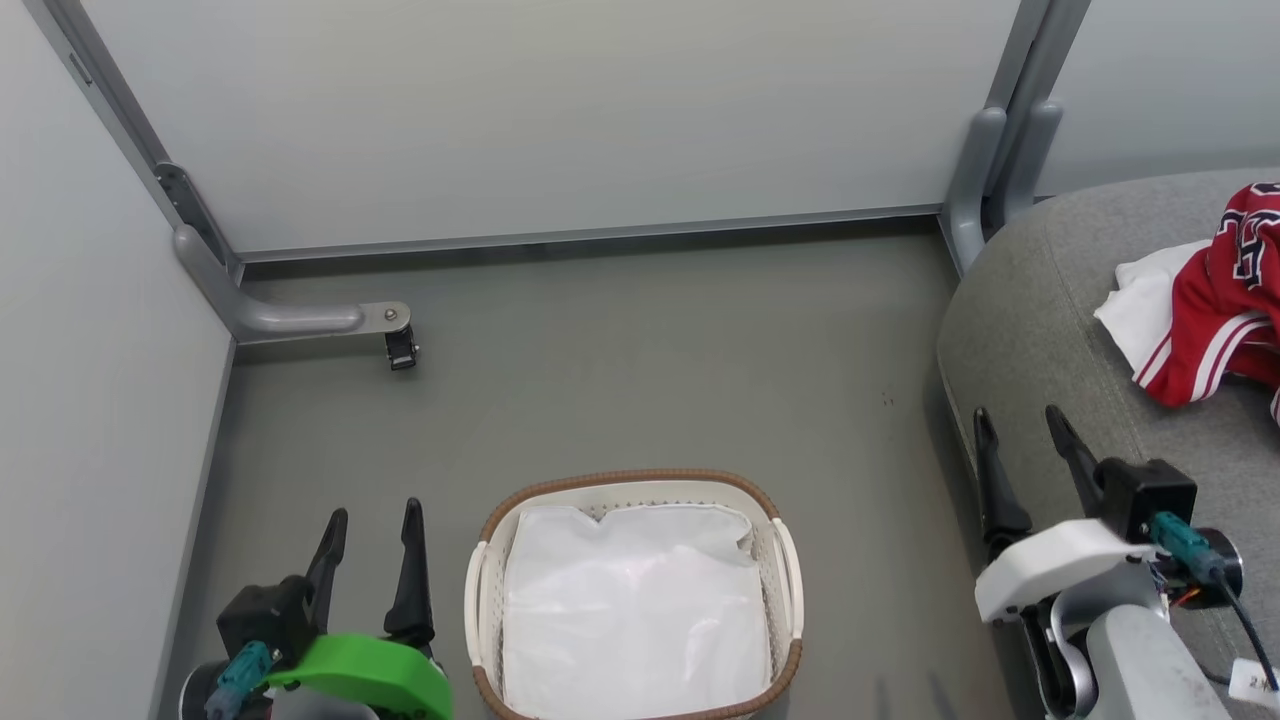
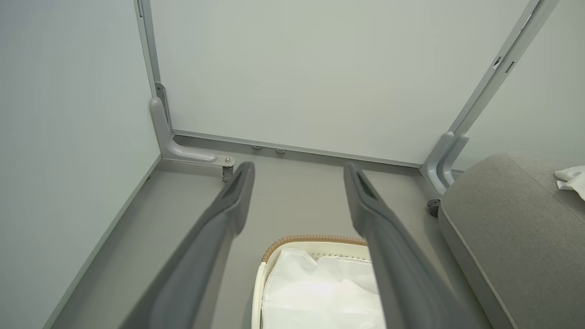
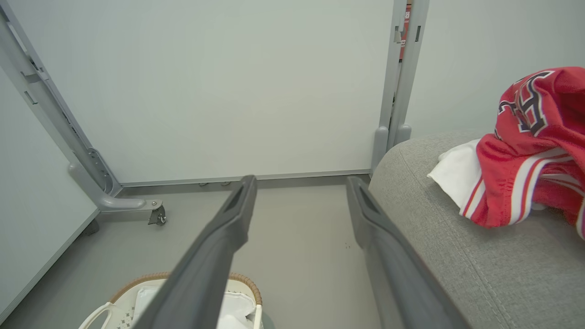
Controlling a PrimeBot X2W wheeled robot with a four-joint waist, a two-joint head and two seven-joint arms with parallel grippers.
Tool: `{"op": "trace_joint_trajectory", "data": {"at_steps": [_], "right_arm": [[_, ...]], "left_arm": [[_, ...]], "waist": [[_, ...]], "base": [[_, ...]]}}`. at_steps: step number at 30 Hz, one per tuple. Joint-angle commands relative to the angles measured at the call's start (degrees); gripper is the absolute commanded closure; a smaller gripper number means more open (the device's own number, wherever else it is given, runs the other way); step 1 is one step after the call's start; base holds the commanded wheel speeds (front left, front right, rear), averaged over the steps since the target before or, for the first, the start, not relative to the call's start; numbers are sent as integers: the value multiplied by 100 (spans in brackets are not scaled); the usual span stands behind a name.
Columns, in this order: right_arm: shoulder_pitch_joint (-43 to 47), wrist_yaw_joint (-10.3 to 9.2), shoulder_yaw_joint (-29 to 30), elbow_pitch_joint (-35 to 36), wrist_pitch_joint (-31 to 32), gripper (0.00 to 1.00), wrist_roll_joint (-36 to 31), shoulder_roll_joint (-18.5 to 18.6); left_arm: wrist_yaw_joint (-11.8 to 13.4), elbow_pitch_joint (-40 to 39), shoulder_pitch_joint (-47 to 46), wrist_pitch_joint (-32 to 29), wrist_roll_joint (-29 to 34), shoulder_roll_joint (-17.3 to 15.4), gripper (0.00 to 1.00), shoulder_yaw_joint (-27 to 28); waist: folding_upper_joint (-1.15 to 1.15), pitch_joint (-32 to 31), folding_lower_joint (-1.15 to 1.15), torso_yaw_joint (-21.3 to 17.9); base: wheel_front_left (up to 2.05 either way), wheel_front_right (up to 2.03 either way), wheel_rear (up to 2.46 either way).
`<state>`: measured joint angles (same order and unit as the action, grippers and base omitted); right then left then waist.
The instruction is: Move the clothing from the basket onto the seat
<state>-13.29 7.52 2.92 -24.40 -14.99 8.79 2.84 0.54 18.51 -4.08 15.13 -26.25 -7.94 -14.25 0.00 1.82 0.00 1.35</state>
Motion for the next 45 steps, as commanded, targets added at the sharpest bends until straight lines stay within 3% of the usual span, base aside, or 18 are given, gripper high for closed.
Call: {"op": "trace_joint_trajectory", "data": {"at_steps": [1,12,41,42,45], "right_arm": [[185,-6,-52,106,-29,0,76,19],[924,-6,-371,553,-29,0,345,17],[924,-6,-423,480,-30,0,494,16],[909,0,-417,493,1,100,450,-7],[962,0,-417,338,12,100,446,-43]], "left_arm": [[-14,-19,168,2,58,23,0,63],[-28,-158,552,3,191,205,0,378],[-160,-97,634,2,461,340,0,587],[-155,-116,616,-2,442,340,100,565],[-153,55,620,-2,441,353,100,524]], "waist": [[0,-73,0,18],[0,-216,0,39],[0,-204,0,26],[0,-204,0,26],[0,-204,0,26]], "base": [[0,0,0],[0,0,0],[0,0,0],[0,0,0],[0,0,0]]}}
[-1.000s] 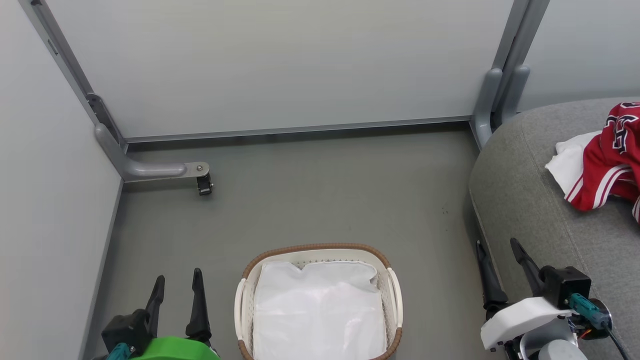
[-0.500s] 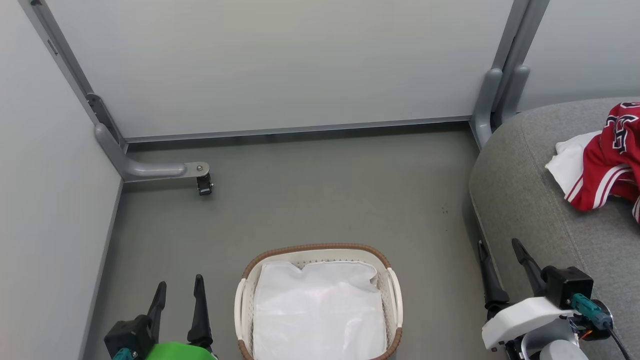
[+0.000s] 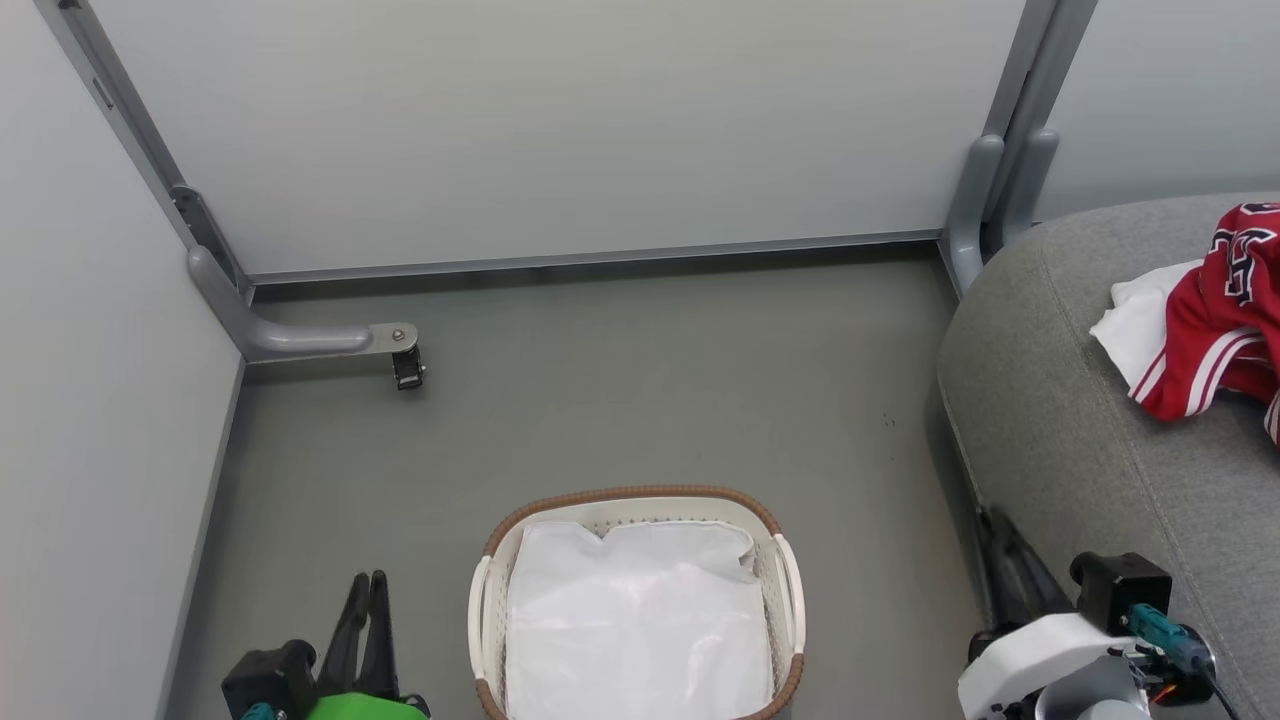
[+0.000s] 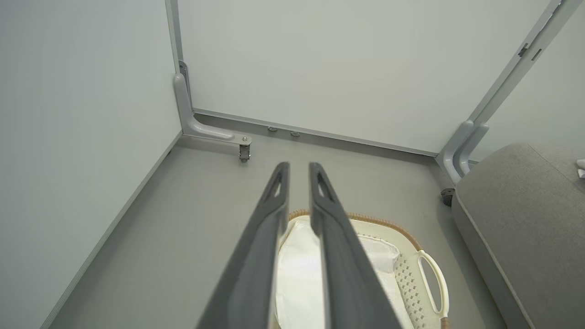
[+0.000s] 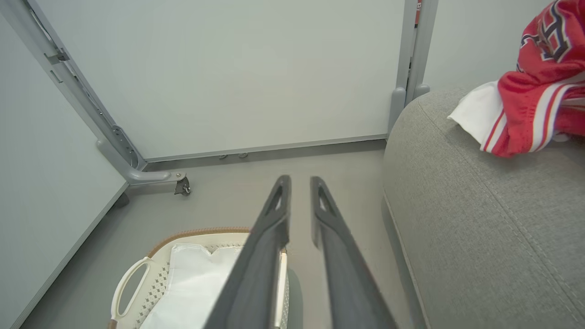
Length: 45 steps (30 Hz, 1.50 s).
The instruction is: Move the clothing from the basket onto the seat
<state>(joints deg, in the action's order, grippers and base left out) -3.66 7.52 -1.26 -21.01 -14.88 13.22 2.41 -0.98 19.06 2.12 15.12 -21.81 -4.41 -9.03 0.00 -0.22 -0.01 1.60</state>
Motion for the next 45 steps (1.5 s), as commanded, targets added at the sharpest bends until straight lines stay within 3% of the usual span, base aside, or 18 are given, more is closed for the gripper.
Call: {"op": "trace_joint_trajectory", "data": {"at_steps": [1,17,45], "right_arm": [[-5,0,13,-14,24,100,63,-2],[-69,-1,184,157,492,100,1802,11],[-151,-2,401,368,1087,100,4007,30]], "left_arm": [[-6,11,-10,-20,-56,2,100,16],[-151,-105,-211,-499,-1603,37,100,364],[-336,-258,-463,-1103,-3568,76,100,801]], "waist": [[0,0,1,-1],[0,6,1,-22],[0,14,1,-58]], "base": [[0,0,0],[0,0,0],[0,0,0]]}}
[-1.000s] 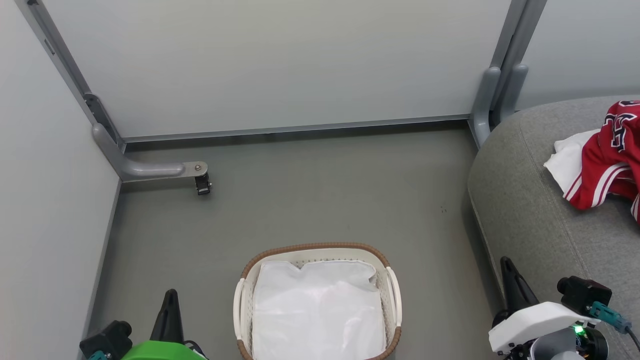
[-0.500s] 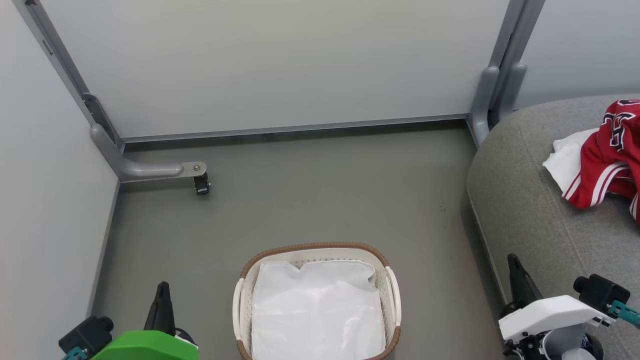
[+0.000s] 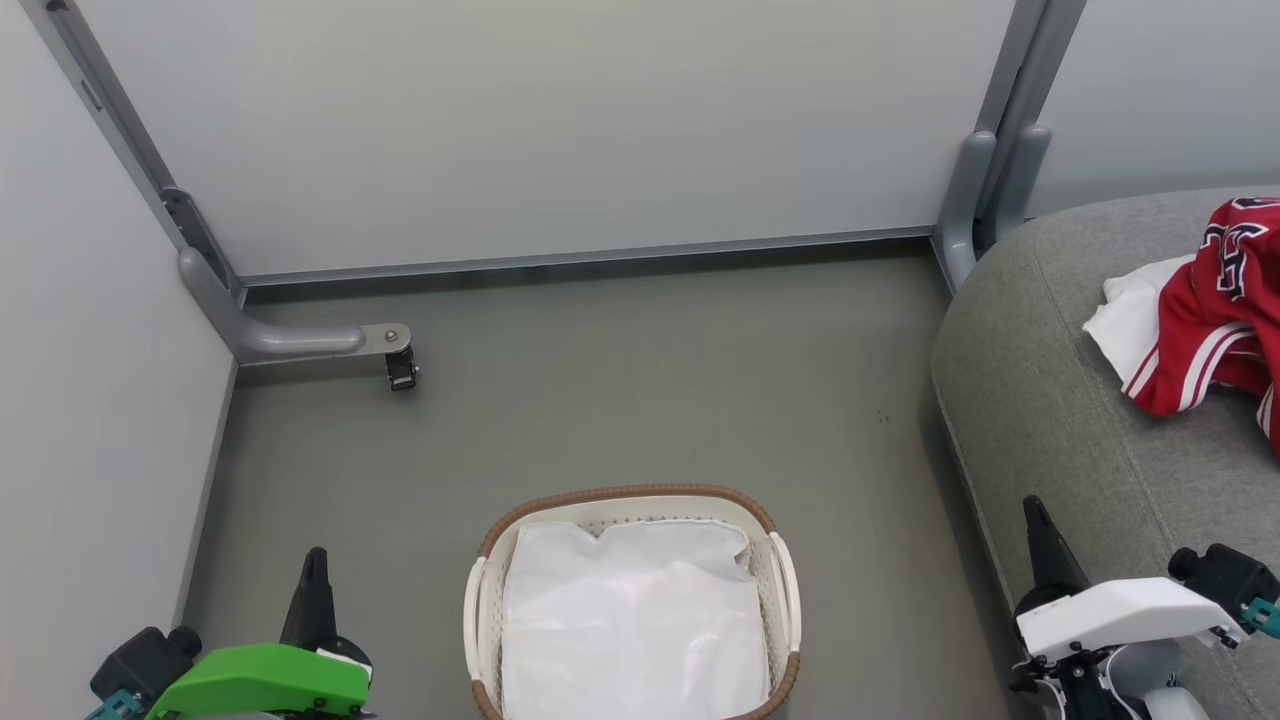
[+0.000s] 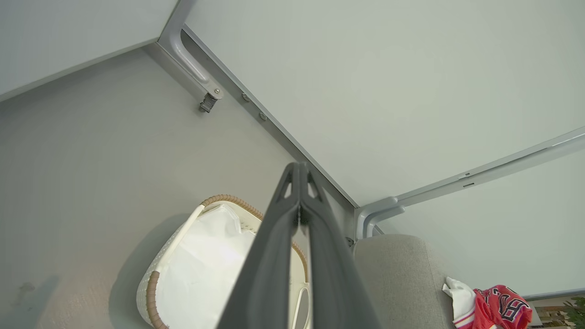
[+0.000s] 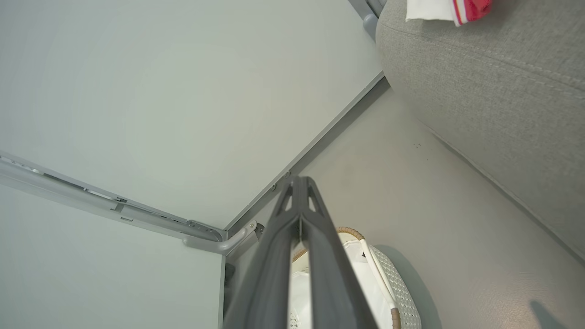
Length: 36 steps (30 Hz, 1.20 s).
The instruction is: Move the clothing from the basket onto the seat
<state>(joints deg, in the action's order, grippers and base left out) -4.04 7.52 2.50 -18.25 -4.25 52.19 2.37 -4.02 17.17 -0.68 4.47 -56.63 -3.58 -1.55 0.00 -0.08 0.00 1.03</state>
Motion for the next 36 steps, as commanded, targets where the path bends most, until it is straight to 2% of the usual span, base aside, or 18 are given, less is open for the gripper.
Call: {"op": "trace_joint_trajectory", "data": {"at_steps": [1,36], "right_arm": [[-115,-2,32,99,43,100,184,35],[-179,-3,233,282,591,100,2198,51]], "left_arm": [[-40,-74,-193,-53,-154,-6,100,69],[-212,-206,-414,-609,-1951,31,100,468]], "waist": [[0,1,0,-2],[0,12,0,-46]], "base": [[0,0,0],[0,0,0]]}}
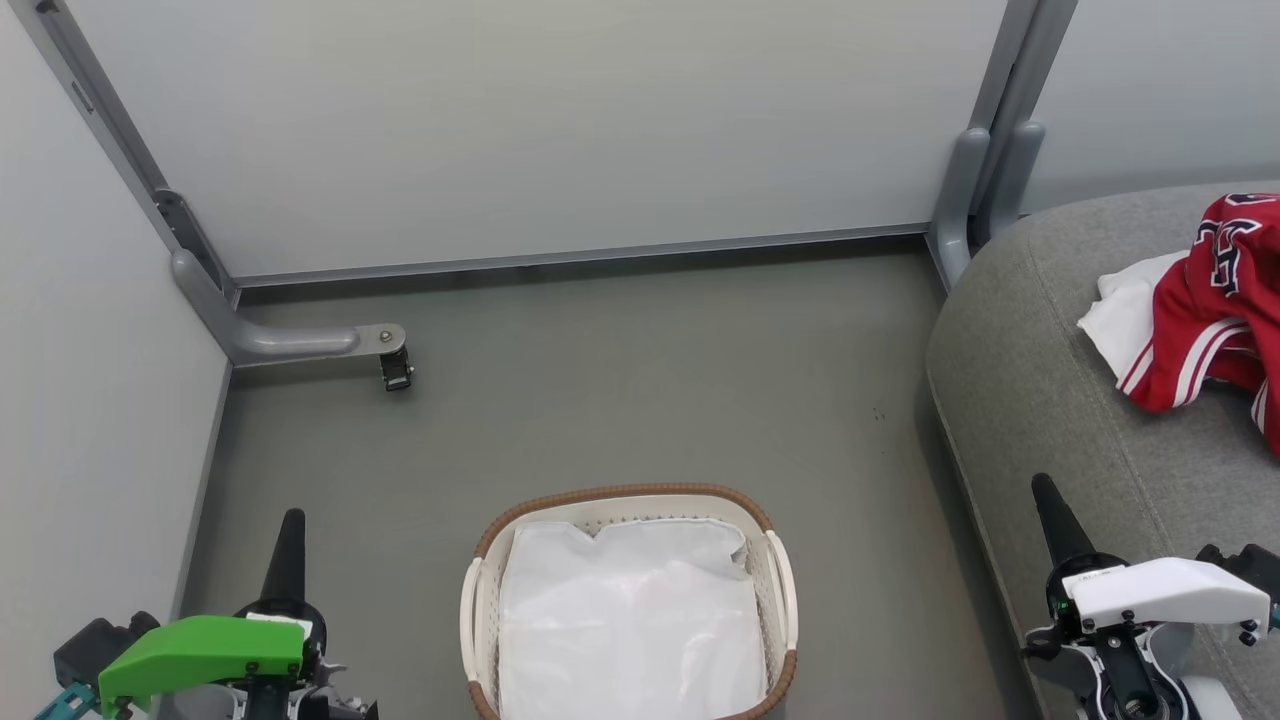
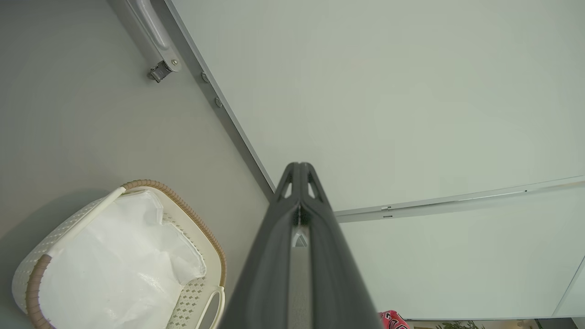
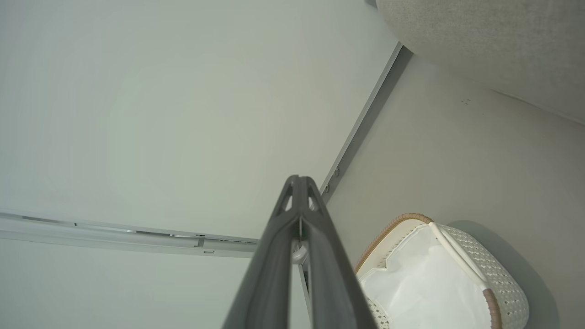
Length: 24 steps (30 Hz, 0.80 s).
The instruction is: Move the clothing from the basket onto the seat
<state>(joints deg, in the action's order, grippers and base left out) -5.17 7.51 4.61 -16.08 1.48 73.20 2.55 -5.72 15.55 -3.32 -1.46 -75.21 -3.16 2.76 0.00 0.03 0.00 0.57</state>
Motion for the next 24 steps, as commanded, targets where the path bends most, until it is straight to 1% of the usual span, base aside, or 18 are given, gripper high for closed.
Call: {"op": "trace_joint_trajectory", "data": {"at_steps": [1,24], "right_arm": [[-68,-2,26,68,34,100,138,33],[-115,-3,131,159,316,100,1163,42]], "left_arm": [[-42,-47,-157,-33,-133,-9,100,44],[-134,-119,-257,-315,-1040,12,100,244]], "waist": [[0,1,0,-2],[0,8,0,-31]], "base": [[0,0,0],[0,0,0]]}}
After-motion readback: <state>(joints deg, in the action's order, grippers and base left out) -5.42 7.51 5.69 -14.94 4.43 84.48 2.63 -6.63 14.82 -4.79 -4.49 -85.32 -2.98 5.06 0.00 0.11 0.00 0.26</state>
